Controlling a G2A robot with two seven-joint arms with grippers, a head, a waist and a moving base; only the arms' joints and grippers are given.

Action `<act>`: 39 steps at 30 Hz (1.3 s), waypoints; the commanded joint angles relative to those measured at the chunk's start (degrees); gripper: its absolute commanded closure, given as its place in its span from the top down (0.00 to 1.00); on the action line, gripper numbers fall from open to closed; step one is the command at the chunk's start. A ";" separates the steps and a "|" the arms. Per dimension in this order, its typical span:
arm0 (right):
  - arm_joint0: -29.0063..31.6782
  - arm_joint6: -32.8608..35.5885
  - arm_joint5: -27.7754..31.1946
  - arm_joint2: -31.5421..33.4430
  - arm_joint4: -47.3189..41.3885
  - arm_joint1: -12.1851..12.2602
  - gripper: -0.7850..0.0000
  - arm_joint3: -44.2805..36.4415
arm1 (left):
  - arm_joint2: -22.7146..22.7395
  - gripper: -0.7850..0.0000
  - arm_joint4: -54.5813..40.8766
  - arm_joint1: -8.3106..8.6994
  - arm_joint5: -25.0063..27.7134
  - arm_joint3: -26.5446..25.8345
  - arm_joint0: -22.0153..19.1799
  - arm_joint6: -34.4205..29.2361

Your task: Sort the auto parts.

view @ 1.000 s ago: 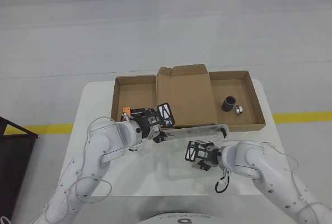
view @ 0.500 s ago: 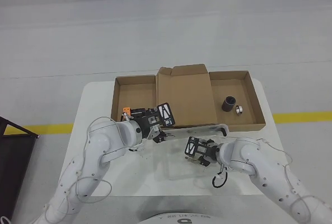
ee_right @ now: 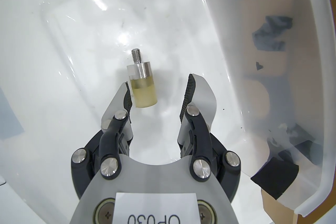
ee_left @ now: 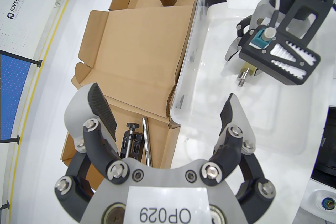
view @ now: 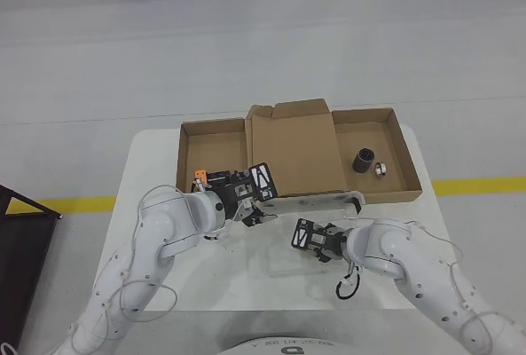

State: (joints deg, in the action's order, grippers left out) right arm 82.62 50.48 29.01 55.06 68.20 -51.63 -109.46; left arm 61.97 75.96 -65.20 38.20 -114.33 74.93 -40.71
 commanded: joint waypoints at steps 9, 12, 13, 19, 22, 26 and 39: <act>-1.57 1.81 -0.42 -1.42 -0.22 -0.55 0.53 0.90 | 0.00 1.00 0.00 0.00 0.00 0.00 0.00 0.00; -2.25 2.46 -0.31 -2.27 -0.33 -0.81 0.50 1.52 | 0.00 1.00 0.00 0.00 0.00 0.00 0.00 0.00; -2.46 2.61 -0.31 -2.57 -0.22 -0.90 0.50 1.70 | 0.00 1.00 0.00 0.00 0.00 0.00 0.00 0.00; -3.37 3.26 -0.21 -4.10 0.05 -1.36 0.48 2.70 | 0.00 1.00 0.00 0.00 0.00 0.00 0.00 0.00; -3.59 3.61 0.45 -4.75 0.06 -1.50 0.46 3.13 | 0.00 1.00 0.00 0.00 0.00 0.00 0.00 0.00; -3.38 3.36 1.61 -4.75 -0.23 -1.43 0.07 2.93 | 0.00 1.00 0.00 0.00 0.00 0.00 0.00 0.00; 8.50 -7.72 6.23 10.72 -1.33 2.49 0.00 -5.84 | 0.00 1.00 0.00 0.00 0.00 0.00 0.00 0.00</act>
State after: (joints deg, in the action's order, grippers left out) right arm 89.76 44.24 34.41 63.72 67.35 -49.50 -114.67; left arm 61.97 75.96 -65.20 38.20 -114.33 74.93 -40.71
